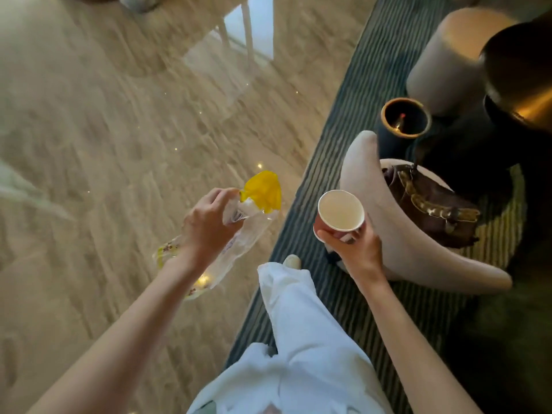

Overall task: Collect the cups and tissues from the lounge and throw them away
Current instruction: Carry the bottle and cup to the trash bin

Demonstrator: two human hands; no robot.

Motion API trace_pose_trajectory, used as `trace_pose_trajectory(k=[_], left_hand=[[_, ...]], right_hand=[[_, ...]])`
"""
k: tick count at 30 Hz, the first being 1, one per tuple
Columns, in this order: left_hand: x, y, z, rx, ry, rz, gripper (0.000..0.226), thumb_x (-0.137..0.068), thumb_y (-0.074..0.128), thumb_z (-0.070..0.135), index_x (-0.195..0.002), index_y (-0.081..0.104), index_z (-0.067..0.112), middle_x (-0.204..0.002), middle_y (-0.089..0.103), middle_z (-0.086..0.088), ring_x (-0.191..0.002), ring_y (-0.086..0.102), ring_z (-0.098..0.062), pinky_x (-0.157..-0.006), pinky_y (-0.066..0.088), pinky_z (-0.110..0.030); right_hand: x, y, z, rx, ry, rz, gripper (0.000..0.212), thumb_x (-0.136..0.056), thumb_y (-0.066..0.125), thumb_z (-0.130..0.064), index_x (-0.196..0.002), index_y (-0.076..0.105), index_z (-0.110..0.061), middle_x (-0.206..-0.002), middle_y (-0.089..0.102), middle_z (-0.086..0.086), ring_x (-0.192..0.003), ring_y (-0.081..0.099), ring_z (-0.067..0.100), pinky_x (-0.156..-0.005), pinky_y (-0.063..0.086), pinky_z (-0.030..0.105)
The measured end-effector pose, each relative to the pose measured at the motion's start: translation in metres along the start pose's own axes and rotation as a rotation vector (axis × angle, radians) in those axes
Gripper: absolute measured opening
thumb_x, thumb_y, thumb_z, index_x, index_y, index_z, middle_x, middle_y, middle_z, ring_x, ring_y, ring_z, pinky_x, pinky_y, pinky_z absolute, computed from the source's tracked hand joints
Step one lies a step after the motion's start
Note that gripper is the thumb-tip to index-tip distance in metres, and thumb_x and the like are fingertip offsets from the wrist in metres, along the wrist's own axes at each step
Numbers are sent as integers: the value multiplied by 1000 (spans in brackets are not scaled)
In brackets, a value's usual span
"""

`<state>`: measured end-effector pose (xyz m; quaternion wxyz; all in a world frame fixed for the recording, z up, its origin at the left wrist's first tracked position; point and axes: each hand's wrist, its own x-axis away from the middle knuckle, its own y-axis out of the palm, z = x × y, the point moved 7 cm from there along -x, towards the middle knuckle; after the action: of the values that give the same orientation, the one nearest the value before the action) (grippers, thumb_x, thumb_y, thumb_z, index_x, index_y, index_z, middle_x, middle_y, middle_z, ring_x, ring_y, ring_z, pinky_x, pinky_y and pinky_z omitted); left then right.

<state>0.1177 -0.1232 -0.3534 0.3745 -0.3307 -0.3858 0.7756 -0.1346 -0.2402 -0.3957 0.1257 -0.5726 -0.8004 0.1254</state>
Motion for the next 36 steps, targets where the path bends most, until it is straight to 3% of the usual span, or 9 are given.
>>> trace_pose_trajectory(k=[3,5,10,13,16,21,26,33,36], left_hand=[[-88,21,4,21,6,-27,48,-59,83,14,-101,62,23,-98,68,-1,-77,66,-28,-63,38,-23],[-143,34,10,15,52,-40,47,-59,82,14,-101,62,23,-97,67,0,-77,66,-26,-63,40,-23],[-266,60,9,23,94,-71,45,-61,80,12,-103,64,18,-101,67,-3,-83,66,-28,-66,49,-30],[-339,86,4,7,136,-112,46,-62,81,14,-105,65,17,-103,67,-3,-84,66,-29,-65,49,-31],[-417,122,4,4,193,-165,46,-64,80,15,-106,65,18,-105,67,-3,-87,66,-29,-66,50,-34],[-552,187,33,21,336,-294,42,-66,79,17,-106,65,20,-104,67,-2,-83,66,-31,-63,50,-35],[-652,249,92,33,496,-442,42,-67,77,18,-107,65,21,-104,66,-3,-85,65,-31,-63,48,-34],[-750,368,194,10,744,-615,39,-71,75,18,-108,65,18,-105,67,-5,-84,65,-32,-60,49,-35],[-788,424,242,2,814,-678,39,-72,76,19,-110,64,19,-106,67,-4,-83,66,-32,-59,49,-34]], right_hand=[[-85,0,-17,0,-15,48,50,-69,84,-12,-102,52,-32,-84,61,-18,-88,61,-10,-90,48,14],[-136,-3,-24,-51,20,81,57,-67,84,-9,-107,52,-33,-94,63,-15,-93,62,0,-91,48,21],[-248,-4,-30,-33,60,121,60,-64,86,-9,-115,53,-11,-111,60,8,-97,58,6,-85,44,11],[-309,1,-24,-65,127,166,65,-63,86,-9,-117,51,-17,-102,60,-12,-92,58,-10,-75,39,-1],[-373,8,-18,-97,160,227,65,-64,84,-3,-117,50,-17,-98,58,-20,-84,57,-21,-70,40,-2],[-465,0,-13,-127,238,402,62,-67,84,-9,-117,51,-26,-110,62,-8,-100,59,4,-88,48,19],[-531,-22,-3,-129,298,576,57,-64,86,-8,-96,54,-43,-94,60,-28,-86,59,-16,-73,46,3],[-628,-83,44,-307,384,780,59,-65,85,-7,-104,56,-41,-102,65,-20,-95,64,-4,-78,51,14],[-665,-120,68,-361,426,876,59,-65,85,-9,-104,57,-43,-104,66,-22,-103,64,1,-87,52,22]])
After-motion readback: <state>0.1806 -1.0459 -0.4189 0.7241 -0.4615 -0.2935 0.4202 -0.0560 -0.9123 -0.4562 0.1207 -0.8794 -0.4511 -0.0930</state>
